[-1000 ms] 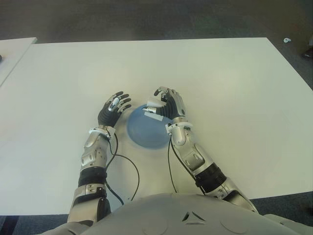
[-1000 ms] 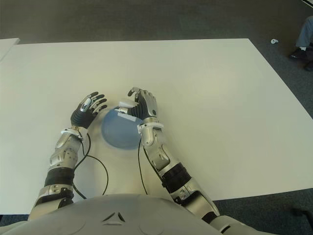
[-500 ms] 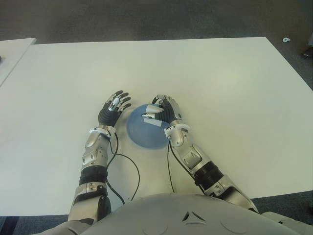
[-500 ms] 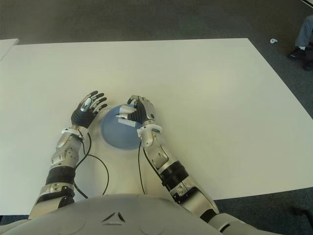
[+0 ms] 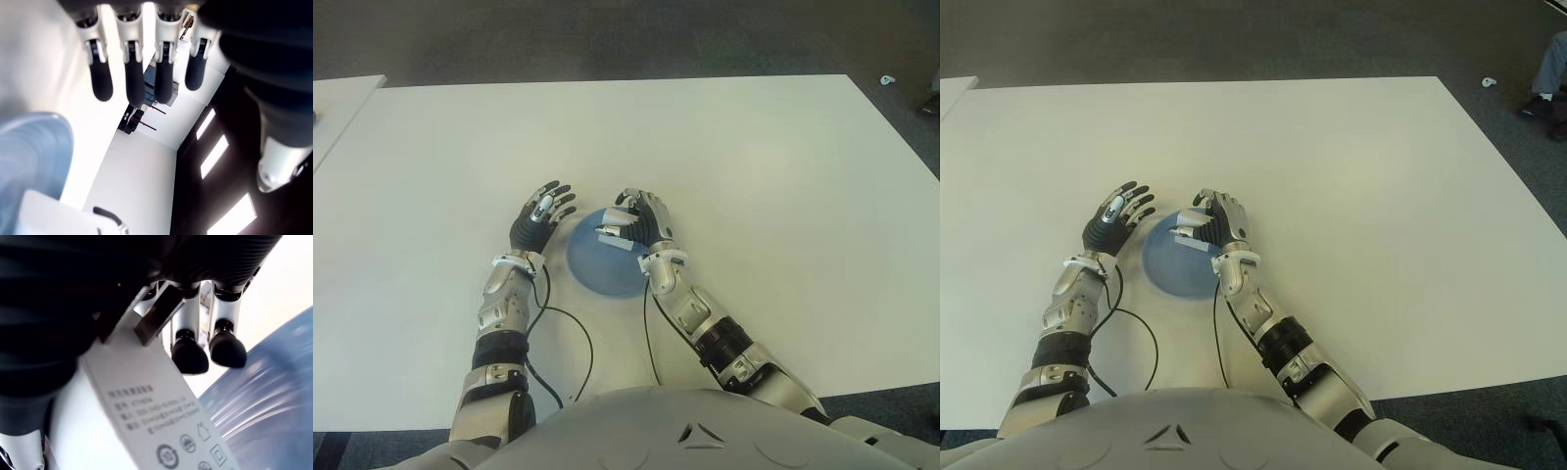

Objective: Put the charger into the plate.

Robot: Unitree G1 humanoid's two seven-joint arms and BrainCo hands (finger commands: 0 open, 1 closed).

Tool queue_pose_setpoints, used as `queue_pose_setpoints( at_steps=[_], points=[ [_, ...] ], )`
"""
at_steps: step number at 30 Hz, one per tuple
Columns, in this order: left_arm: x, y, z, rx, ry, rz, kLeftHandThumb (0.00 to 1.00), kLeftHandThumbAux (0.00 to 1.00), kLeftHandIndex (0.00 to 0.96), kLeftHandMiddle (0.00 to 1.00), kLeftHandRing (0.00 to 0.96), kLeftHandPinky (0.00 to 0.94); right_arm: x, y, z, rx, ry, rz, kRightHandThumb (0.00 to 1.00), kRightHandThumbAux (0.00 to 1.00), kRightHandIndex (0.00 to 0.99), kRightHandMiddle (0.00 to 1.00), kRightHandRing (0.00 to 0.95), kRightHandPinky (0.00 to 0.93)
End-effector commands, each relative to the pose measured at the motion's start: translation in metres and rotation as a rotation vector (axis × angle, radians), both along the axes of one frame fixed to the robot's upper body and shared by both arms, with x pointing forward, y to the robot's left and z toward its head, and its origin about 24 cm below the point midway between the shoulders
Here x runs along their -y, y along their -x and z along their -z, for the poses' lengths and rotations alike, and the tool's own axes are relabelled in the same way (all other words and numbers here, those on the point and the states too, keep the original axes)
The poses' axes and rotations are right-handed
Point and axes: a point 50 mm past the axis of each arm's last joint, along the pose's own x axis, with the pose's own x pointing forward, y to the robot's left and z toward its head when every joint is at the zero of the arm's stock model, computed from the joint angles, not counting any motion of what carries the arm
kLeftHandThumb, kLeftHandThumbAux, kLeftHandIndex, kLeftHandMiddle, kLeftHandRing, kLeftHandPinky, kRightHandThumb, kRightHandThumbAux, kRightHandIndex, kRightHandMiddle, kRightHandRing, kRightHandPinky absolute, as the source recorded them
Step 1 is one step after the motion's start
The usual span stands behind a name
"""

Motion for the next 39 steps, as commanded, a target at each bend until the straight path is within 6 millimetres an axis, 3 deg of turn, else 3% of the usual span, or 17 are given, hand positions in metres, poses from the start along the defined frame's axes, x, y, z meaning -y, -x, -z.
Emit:
queue_pose_setpoints(
  at_steps=[1,3,5,9,12,18,39],
  points=[
    [0.0004,0.0072,0.0096,-0.046,0.001,0.014,0.267,0.682,0.243,0.256,0.278,0.298,-0.0228,0.0075,-0.0007,-0.038,-0.073,-0.063,0.539,0.492,0.348,0.468,0.446,0.398],
    [0.0001,0.0075,0.0095,-0.043,-0.008,0.022,0.245,0.68,0.234,0.235,0.26,0.284,-0.021,0.0088,-0.0001,-0.05,-0.064,-0.086,0.478,0.426,0.256,0.315,0.269,0.199],
    [-0.0003,0.0078,0.0095,-0.04,-0.02,0.029,0.228,0.677,0.227,0.22,0.247,0.277,-0.0207,0.0098,-0.0009,-0.059,-0.059,-0.105,0.451,0.391,0.172,0.211,0.154,0.102],
    [-0.0011,0.0089,0.0096,-0.037,-0.04,0.038,0.206,0.668,0.216,0.196,0.227,0.265,-0.0213,0.0094,-0.0006,-0.068,-0.038,-0.134,0.419,0.301,0.046,0.06,0.033,0.021],
    [-0.0017,0.0092,0.0099,-0.04,-0.047,0.043,0.197,0.664,0.21,0.183,0.215,0.263,-0.0216,0.0094,0.0003,-0.058,0.011,-0.152,0.411,0.218,0.015,0.019,0.01,0.006],
    [-0.0025,0.01,0.0097,-0.039,-0.054,0.051,0.195,0.66,0.201,0.169,0.201,0.256,-0.022,0.0096,0.0017,-0.049,0.075,-0.177,0.399,0.154,0.001,0.001,0.001,0.0],
    [-0.0044,0.012,0.0118,-0.032,-0.027,0.073,0.239,0.677,0.199,0.164,0.2,0.263,-0.017,0.0109,-0.0031,-0.078,0.126,-0.236,0.344,0.144,0.0,0.0,0.0,0.0]
  ],
)
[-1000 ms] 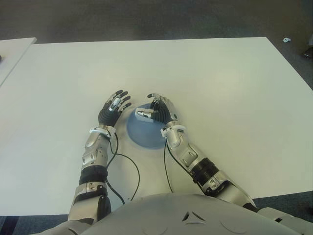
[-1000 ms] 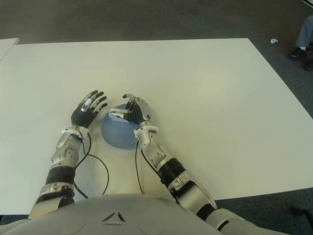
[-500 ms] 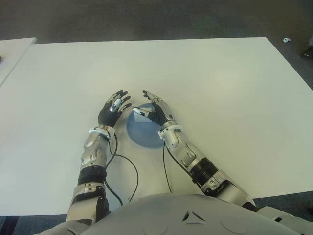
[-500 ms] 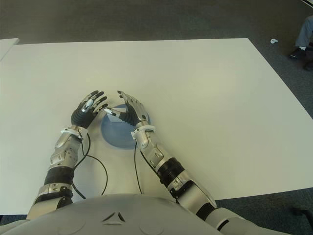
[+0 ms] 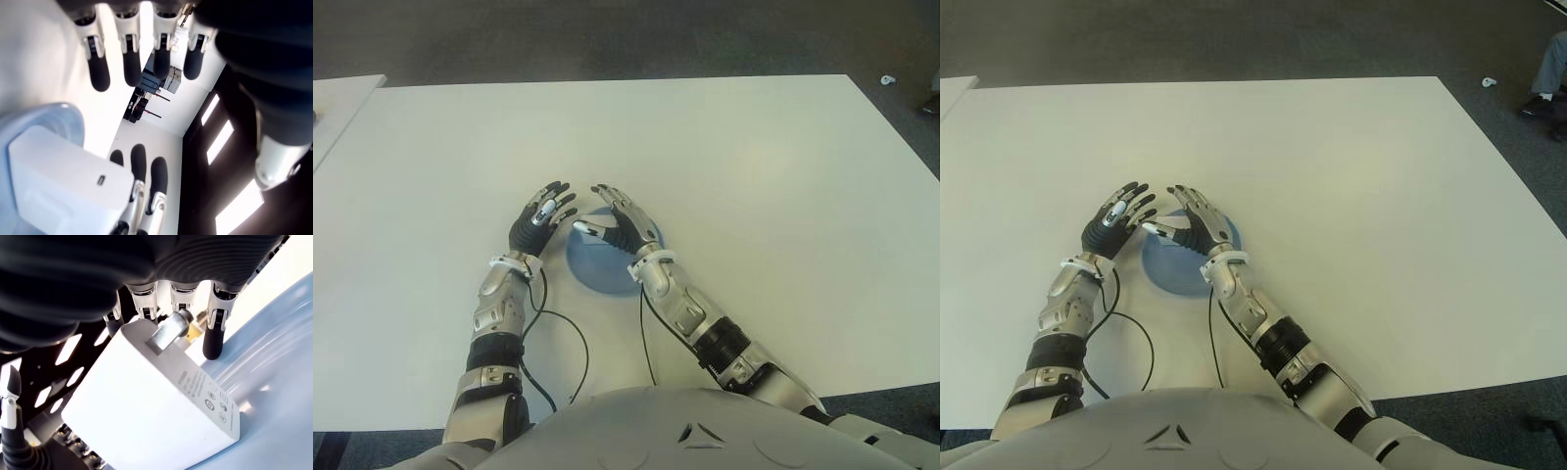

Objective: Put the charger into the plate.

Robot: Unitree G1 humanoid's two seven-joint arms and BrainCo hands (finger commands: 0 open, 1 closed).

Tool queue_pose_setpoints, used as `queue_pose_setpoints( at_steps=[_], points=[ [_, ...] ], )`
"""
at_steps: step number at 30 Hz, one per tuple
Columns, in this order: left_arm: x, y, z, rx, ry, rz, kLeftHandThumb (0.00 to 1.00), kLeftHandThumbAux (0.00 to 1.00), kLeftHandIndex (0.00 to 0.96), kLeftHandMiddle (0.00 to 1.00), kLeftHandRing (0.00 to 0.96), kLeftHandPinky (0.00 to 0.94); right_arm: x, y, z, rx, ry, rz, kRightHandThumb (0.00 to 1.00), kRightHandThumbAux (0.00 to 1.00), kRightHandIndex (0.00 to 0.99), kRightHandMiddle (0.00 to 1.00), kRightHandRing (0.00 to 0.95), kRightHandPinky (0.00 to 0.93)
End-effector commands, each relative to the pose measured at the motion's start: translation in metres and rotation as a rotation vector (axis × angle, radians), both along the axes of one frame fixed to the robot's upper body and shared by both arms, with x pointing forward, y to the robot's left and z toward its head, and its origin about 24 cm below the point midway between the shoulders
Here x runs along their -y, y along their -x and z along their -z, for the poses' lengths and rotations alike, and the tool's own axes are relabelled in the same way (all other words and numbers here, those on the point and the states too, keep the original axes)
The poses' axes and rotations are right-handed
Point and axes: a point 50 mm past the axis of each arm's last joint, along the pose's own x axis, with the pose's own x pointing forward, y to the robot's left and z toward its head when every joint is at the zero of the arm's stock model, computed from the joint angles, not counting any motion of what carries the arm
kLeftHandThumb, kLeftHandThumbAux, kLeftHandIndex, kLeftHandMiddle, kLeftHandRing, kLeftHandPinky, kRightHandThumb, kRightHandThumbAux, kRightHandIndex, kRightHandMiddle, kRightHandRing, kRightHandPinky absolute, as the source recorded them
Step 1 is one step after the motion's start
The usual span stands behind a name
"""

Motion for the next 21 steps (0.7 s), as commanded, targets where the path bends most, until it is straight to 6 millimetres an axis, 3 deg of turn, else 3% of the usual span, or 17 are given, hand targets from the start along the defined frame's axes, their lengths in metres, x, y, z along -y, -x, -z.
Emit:
queue_pose_setpoints(
  at_steps=[1,8,15,21],
  points=[
    [-0.002,0.009,0.012,-0.056,0.008,0.007,0.24,0.678,0.2,0.165,0.2,0.263,0.001,0.004,0.002,-0.035,0.006,-0.002,0.344,0.145,0.0,0.0,0.0,0.0],
    [-0.002,0.009,0.013,-0.068,-0.007,-0.01,0.232,0.694,0.211,0.188,0.222,0.271,0.01,0.001,-0.002,-0.057,-0.062,0.045,0.316,0.145,0.0,0.0,0.0,0.0],
    [0.0,0.007,0.014,-0.08,0.031,-0.029,0.248,0.706,0.221,0.216,0.249,0.309,0.05,-0.018,-0.01,-0.084,-0.265,0.202,0.224,0.182,0.0,0.0,0.0,0.0],
    [0.0,0.006,0.016,-0.089,0.023,-0.027,0.285,0.677,0.236,0.269,0.296,0.361,0.073,-0.013,-0.018,-0.092,-0.499,0.339,0.162,0.252,0.0,0.0,0.0,0.0]
  ],
)
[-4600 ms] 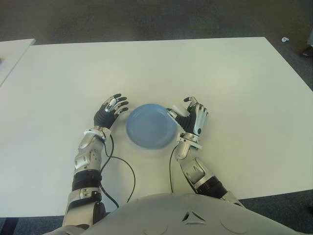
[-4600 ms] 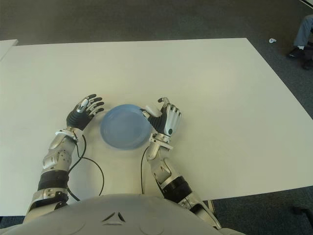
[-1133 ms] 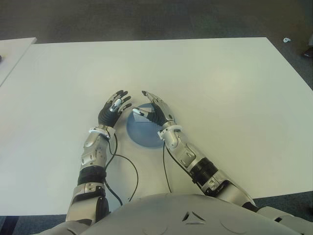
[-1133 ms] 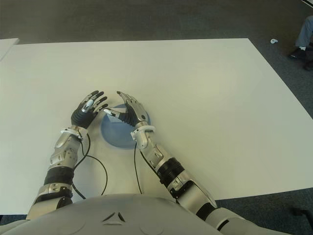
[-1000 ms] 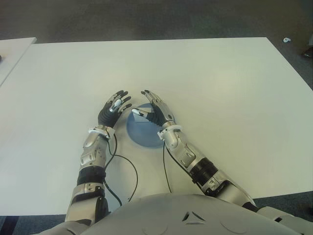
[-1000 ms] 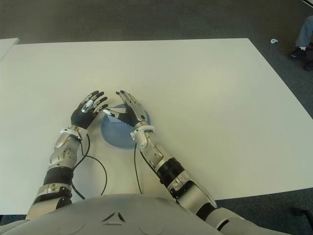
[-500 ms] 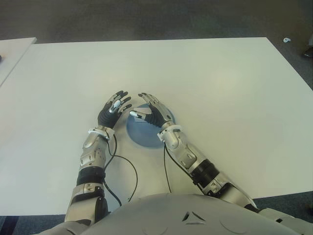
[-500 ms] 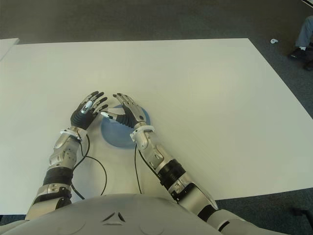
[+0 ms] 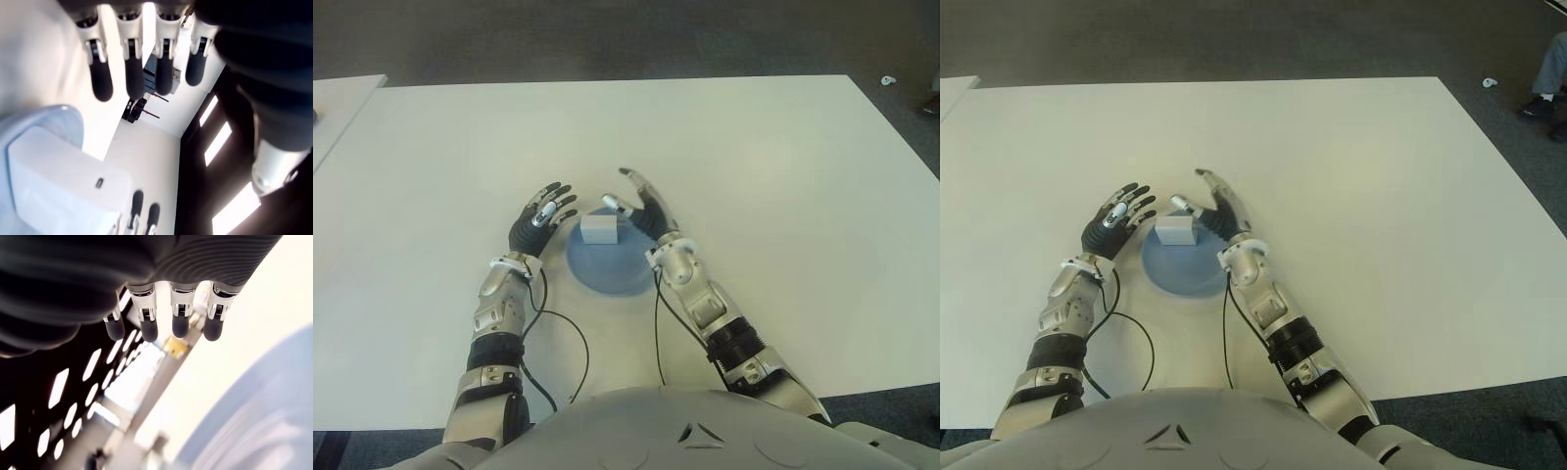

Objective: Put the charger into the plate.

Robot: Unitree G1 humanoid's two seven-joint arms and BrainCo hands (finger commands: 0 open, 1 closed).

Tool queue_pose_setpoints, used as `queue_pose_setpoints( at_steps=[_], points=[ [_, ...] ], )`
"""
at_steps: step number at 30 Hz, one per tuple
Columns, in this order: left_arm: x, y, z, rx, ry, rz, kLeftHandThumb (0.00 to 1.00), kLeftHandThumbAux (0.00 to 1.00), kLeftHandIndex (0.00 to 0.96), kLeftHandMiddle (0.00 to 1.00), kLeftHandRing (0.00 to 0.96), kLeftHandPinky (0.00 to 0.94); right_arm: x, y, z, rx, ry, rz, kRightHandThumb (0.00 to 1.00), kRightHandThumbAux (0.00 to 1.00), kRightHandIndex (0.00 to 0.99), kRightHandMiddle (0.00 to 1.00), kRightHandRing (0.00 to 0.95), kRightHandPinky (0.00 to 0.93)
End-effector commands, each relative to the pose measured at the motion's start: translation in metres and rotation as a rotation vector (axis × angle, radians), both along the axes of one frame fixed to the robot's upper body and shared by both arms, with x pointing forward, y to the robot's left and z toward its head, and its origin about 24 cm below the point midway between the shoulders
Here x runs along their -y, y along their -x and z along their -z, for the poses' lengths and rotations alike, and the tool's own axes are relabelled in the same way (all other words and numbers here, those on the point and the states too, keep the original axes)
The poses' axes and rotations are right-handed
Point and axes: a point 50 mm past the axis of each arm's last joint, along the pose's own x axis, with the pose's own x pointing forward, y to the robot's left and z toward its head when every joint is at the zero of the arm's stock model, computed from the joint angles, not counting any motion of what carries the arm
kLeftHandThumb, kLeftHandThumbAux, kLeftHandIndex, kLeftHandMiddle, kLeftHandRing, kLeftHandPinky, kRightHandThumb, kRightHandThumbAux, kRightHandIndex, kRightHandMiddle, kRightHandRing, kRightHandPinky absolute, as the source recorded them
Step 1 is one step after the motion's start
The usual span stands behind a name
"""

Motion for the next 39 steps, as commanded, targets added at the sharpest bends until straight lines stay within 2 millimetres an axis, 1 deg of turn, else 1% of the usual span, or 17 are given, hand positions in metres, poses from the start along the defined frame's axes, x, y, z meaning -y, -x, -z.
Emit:
queue_pose_setpoints(
  at_steps=[1,5,9,11,14,18,23,27,33,39],
  points=[
    [0.001,0.007,0.013,-0.082,0.006,-0.018,0.288,0.674,0.237,0.273,0.299,0.362,0.02,0.008,0.002,-0.033,-0.182,0.105,0.16,0.263,0.0,0.0,0.0,0.0],
    [0.001,0.008,0.013,-0.084,0.006,-0.018,0.299,0.66,0.246,0.294,0.314,0.371,0.038,0.012,0.009,-0.063,-0.291,0.18,0.153,0.339,0.0,0.0,0.0,0.0],
    [0.002,0.008,0.012,-0.087,0.004,-0.022,0.296,0.656,0.255,0.312,0.329,0.38,0.052,0.013,0.016,-0.083,-0.354,0.254,0.143,0.447,0.0,0.003,0.0,0.0],
    [0.002,0.008,0.012,-0.088,0.002,-0.023,0.29,0.655,0.257,0.317,0.335,0.384,0.055,0.012,0.019,-0.088,-0.369,0.273,0.141,0.484,0.0,0.02,0.0,0.0],
    [0.001,0.008,0.012,-0.092,-0.008,-0.025,0.282,0.653,0.258,0.321,0.341,0.386,0.066,0.013,0.031,-0.101,-0.403,0.315,0.141,0.532,0.019,0.057,0.011,0.0],
    [0.001,0.007,0.011,-0.098,-0.009,-0.028,0.279,0.654,0.26,0.323,0.344,0.39,0.071,0.015,0.036,-0.105,-0.448,0.338,0.141,0.579,0.044,0.101,0.038,0.0],
    [0.0,0.007,0.012,-0.109,0.003,-0.031,0.282,0.656,0.261,0.326,0.348,0.391,0.074,0.016,0.041,-0.113,-0.486,0.345,0.125,0.6,0.063,0.132,0.066,0.006],
    [0.0,0.007,0.012,-0.111,0.0,-0.031,0.276,0.655,0.264,0.329,0.349,0.388,0.076,0.017,0.045,-0.113,-0.493,0.331,0.115,0.596,0.076,0.145,0.082,0.011],
    [0.0,0.007,0.012,-0.111,0.001,-0.035,0.274,0.657,0.27,0.334,0.35,0.387,0.077,0.02,0.05,-0.116,-0.49,0.306,0.102,0.593,0.082,0.146,0.082,0.002],
    [0.0,0.007,0.011,-0.104,-0.002,-0.042,0.261,0.657,0.27,0.332,0.345,0.379,0.077,0.022,0.057,-0.147,-0.476,0.275,0.088,0.606,0.082,0.13,0.074,0.018]
  ],
)
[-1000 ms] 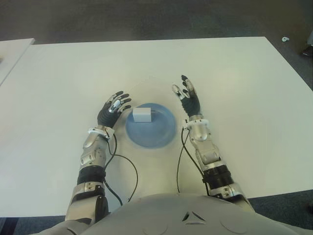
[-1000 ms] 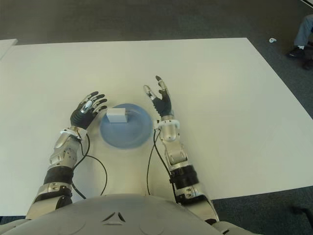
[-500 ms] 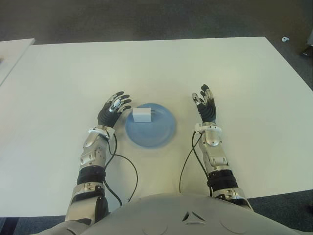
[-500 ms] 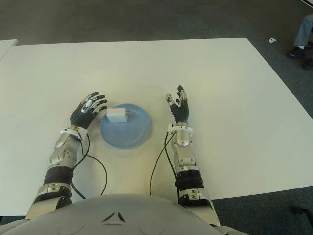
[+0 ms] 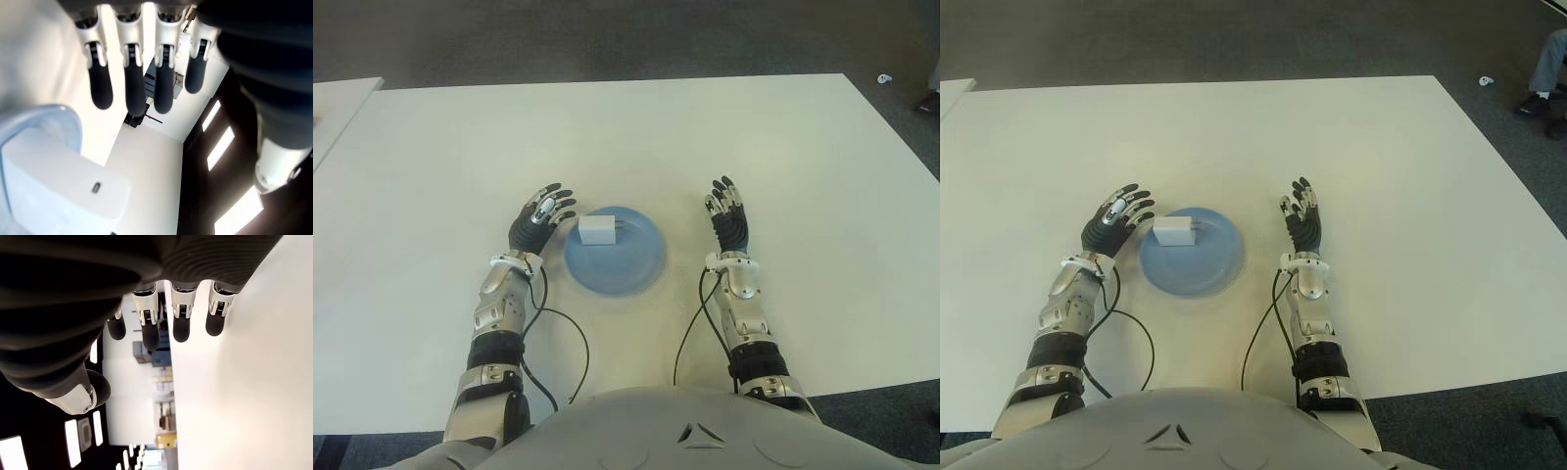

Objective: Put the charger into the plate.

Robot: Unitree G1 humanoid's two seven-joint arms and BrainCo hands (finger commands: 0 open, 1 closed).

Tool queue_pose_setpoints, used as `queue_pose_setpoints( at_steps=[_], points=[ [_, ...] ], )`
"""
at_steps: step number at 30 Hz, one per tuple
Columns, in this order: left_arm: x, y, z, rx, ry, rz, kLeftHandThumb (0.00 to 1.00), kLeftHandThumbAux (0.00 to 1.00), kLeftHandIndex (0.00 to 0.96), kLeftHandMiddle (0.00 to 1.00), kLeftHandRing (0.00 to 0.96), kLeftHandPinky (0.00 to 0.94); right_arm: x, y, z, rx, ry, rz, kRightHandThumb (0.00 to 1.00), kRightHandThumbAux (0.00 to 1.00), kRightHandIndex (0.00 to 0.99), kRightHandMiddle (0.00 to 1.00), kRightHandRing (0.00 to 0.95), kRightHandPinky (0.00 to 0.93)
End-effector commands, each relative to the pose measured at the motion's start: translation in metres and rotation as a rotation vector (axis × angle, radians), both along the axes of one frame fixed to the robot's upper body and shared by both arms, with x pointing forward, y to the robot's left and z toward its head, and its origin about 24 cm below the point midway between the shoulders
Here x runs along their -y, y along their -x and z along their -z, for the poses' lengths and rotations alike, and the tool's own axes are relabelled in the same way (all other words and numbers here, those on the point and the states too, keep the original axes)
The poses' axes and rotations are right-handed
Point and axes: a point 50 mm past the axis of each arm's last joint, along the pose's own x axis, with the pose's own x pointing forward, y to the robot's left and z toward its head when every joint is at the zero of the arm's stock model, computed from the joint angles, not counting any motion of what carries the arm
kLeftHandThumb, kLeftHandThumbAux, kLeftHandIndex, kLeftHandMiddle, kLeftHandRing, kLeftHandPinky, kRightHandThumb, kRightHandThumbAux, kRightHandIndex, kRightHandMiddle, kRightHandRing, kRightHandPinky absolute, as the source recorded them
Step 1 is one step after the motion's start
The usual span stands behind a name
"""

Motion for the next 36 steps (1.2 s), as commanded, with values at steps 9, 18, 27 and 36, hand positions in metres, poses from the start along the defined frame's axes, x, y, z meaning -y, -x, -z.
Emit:
queue_pose_setpoints(
  at_steps=[9,18,27,36],
  points=[
    [-0.001,0.008,0.012,-0.07,-0.008,-0.033,0.245,0.661,0.273,0.333,0.345,0.38,-0.002,0.0,0.028,-0.125,-0.013,-0.132,0.061,0.589,0.059,0.105,0.074,0.058],
    [0.0,0.008,0.016,-0.059,-0.035,-0.027,0.248,0.642,0.272,0.33,0.336,0.369,-0.007,-0.007,0.041,-0.19,0.009,-0.185,0.066,0.571,0.039,0.071,0.051,0.048],
    [-0.001,0.007,0.019,-0.025,-0.047,-0.046,0.236,0.636,0.285,0.335,0.334,0.367,-0.015,-0.005,0.051,-0.23,0.047,-0.185,0.096,0.582,0.023,0.029,0.017,0.024],
    [-0.004,0.006,0.021,-0.008,-0.088,-0.062,0.213,0.606,0.267,0.314,0.314,0.347,-0.022,-0.001,0.059,-0.253,0.038,-0.162,0.098,0.608,0.018,0.008,0.0,0.013]
  ],
)
